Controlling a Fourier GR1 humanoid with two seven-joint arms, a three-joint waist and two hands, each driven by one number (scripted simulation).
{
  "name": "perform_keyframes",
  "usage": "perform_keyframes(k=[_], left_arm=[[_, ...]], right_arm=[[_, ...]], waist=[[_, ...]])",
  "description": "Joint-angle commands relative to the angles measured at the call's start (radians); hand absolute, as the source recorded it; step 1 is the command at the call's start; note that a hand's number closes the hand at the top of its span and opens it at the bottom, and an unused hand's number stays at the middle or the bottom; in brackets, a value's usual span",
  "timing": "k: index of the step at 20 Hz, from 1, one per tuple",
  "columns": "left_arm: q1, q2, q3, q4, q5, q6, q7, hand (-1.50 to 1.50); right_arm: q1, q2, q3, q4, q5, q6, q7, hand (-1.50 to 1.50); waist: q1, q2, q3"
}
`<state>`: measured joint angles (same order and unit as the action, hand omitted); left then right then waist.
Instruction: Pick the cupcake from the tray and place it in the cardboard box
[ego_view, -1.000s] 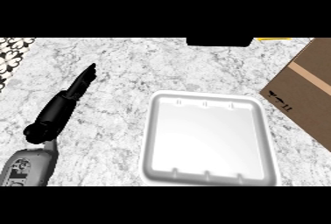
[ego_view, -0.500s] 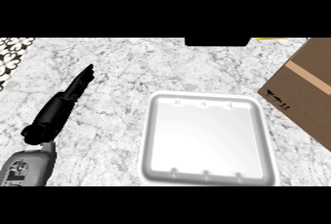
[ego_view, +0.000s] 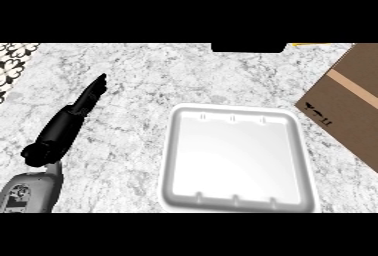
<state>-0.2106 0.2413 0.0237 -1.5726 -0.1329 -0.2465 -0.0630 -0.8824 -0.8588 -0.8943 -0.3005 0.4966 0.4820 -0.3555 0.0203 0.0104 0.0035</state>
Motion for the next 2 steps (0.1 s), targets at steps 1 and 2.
perform_keyframes(k=[1, 2], left_arm=[[-0.024, -0.013, -0.006, 0.033, -0.005, 0.003, -0.001, 0.00], [-0.031, -0.015, -0.016, -0.007, 0.000, -0.007, 0.032, 0.00]], right_arm=[[0.014, -0.083, -0.098, 0.065, -0.086, -0.003, 0.031, -1.50], [0.006, -0.054, -0.087, 0.069, -0.077, -0.061, 0.028, -1.50]], waist=[[0.003, 0.008, 0.001], [0.019, 0.008, 0.001]])
